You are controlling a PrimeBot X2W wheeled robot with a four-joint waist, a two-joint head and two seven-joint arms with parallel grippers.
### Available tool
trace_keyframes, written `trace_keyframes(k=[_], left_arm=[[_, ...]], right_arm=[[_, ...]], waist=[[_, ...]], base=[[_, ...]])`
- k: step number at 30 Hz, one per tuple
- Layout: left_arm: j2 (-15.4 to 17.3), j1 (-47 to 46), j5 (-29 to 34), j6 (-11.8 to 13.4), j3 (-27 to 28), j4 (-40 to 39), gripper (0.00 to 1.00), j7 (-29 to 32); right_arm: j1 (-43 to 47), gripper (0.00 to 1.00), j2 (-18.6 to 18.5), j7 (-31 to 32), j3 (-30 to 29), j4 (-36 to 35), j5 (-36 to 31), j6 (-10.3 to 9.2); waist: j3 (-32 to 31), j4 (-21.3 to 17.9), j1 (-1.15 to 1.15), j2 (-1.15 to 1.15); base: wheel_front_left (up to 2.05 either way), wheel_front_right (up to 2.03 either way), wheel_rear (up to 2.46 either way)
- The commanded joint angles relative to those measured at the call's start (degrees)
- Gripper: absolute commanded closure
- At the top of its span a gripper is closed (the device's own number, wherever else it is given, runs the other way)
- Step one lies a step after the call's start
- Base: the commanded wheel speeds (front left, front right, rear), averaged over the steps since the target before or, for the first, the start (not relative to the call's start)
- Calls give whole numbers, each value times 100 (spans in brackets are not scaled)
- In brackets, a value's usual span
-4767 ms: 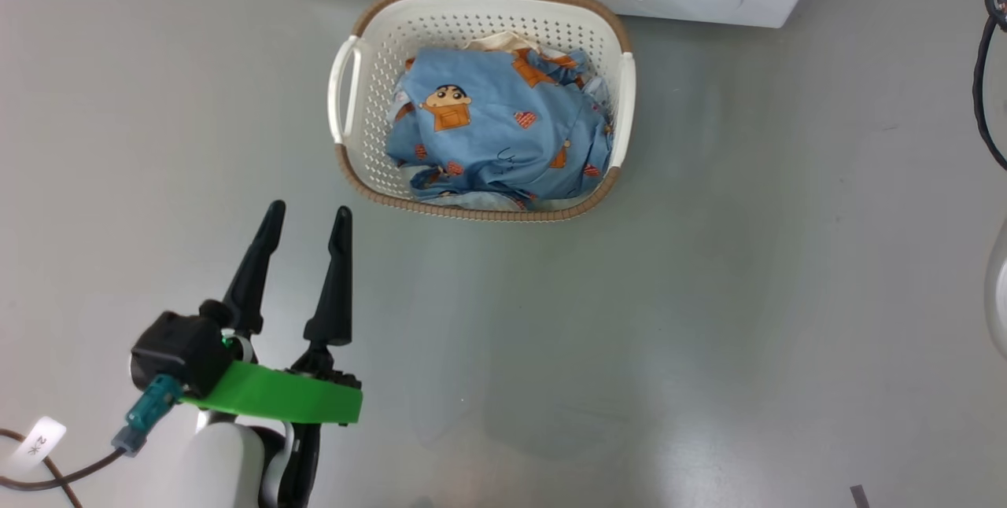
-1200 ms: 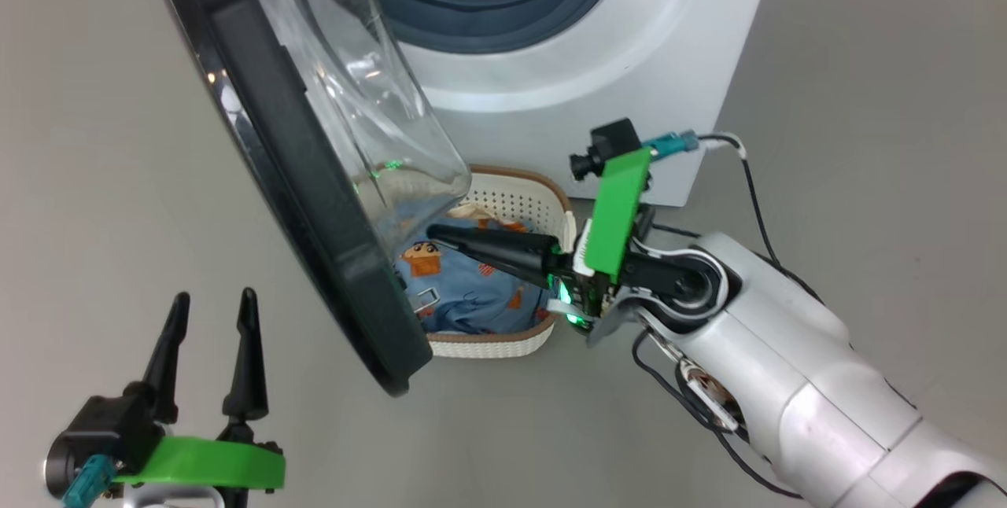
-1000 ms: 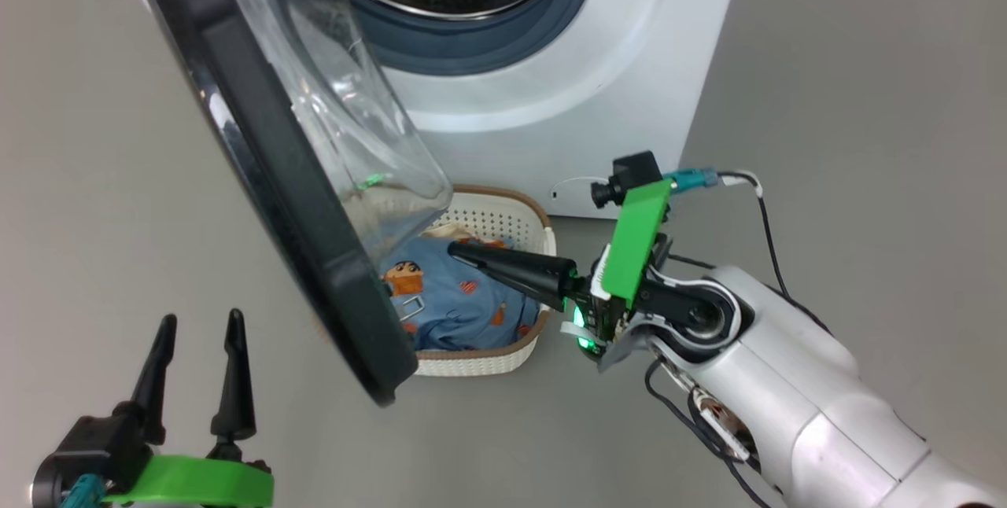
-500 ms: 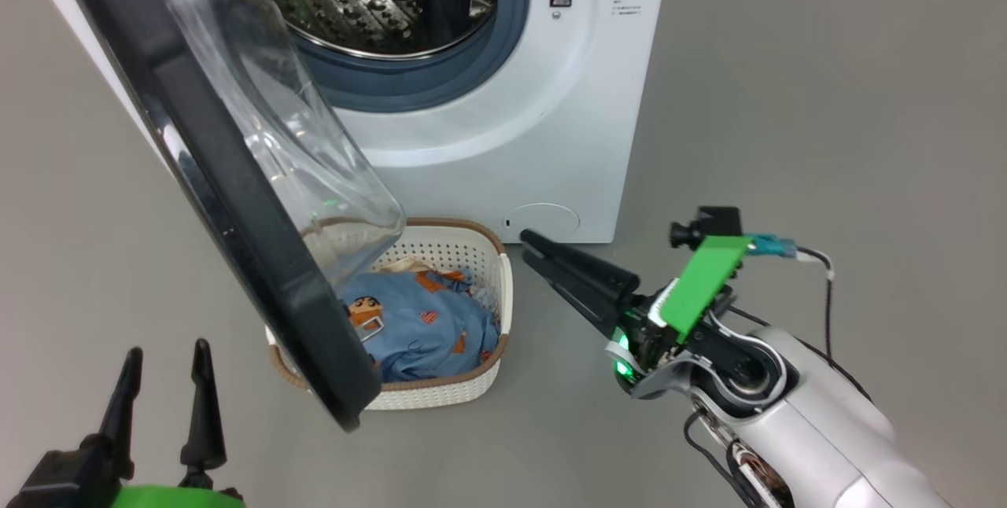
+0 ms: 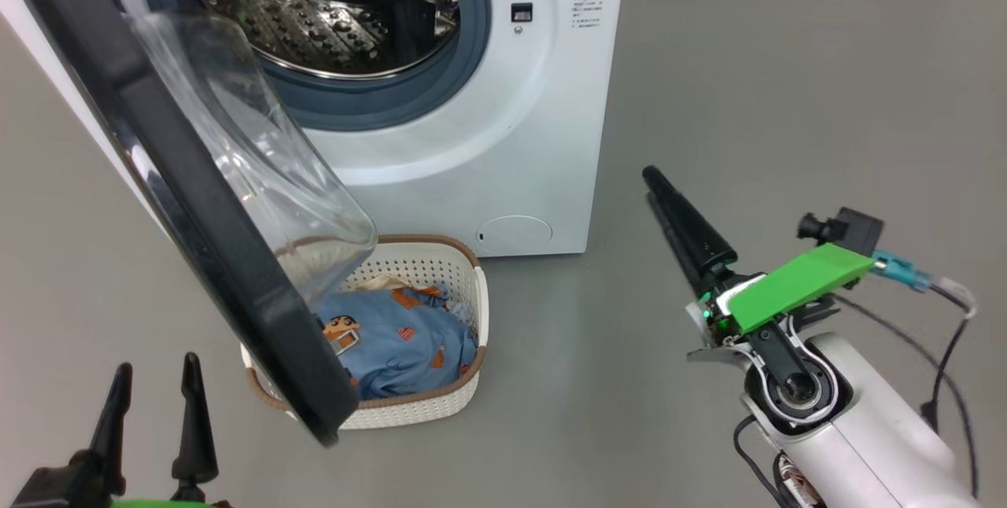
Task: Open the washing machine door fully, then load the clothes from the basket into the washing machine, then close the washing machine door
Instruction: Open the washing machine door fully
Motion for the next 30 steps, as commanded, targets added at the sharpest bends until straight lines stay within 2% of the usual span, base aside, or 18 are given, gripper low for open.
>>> trace_keyframes(k=[1,4,5,7,10,12,14,15,16,17,19,24,30], left_arm=[[91,2,87,-17,217,-176,0,-54],[84,44,97,-17,251,-185,0,-54],[84,44,97,-17,251,-185,0,-54],[78,80,99,-17,277,-186,0,-54],[73,105,103,-17,280,-198,0,-54],[71,121,102,-17,280,-203,0,-54],[69,145,108,-17,292,-210,0,-54],[69,145,108,-17,292,-210,0,-54],[68,156,111,-17,298,-214,0,-54],[67,174,113,-17,301,-222,0,-54],[66,185,94,-17,286,-223,0,-54],[65,200,53,-17,263,-219,0,-54],[65,255,31,12,263,-248,0,-54]], right_arm=[[56,0,-48,-328,65,-240,-426,10],[131,0,-148,-881,89,-254,-1032,10],[131,0,-148,-881,89,-254,-1032,10],[210,0,-226,-1334,61,-130,-1588,10],[279,0,-288,-1520,-84,63,-2286,10],[313,0,-347,-1555,-234,213,-3014,10],[393,0,-242,-1561,-757,350,-3816,10],[393,0,-242,-1561,-757,350,-3816,10],[454,0,-154,-1562,-1038,361,-4256,10],[624,0,63,-1563,-1523,301,-5076,10],[816,0,281,-1563,-1893,180,-5779,10],[1306,0,598,-1564,-2335,-143,-7100,10],[1820,0,774,-1564,-2489,-371,-8010,10]], waist=[[-32,-32,0,0],[-58,-60,0,0],[-58,-60,0,0],[-85,-75,0,0],[-99,-84,0,0],[-105,-92,0,0],[-109,-111,0,0],[-109,-111,0,0],[-111,-116,0,0],[-118,-116,0,0],[-122,-107,0,0],[-158,-77,0,0],[-184,-74,0,0]], base=[[0,0,0],[0,0,0],[0,0,0],[0,0,0],[0,0,0],[0,0,0],[0,0,0],[0,0,0],[0,0,0],[0,0,0],[0,0,0],[0,0,0],[0,0,0]])
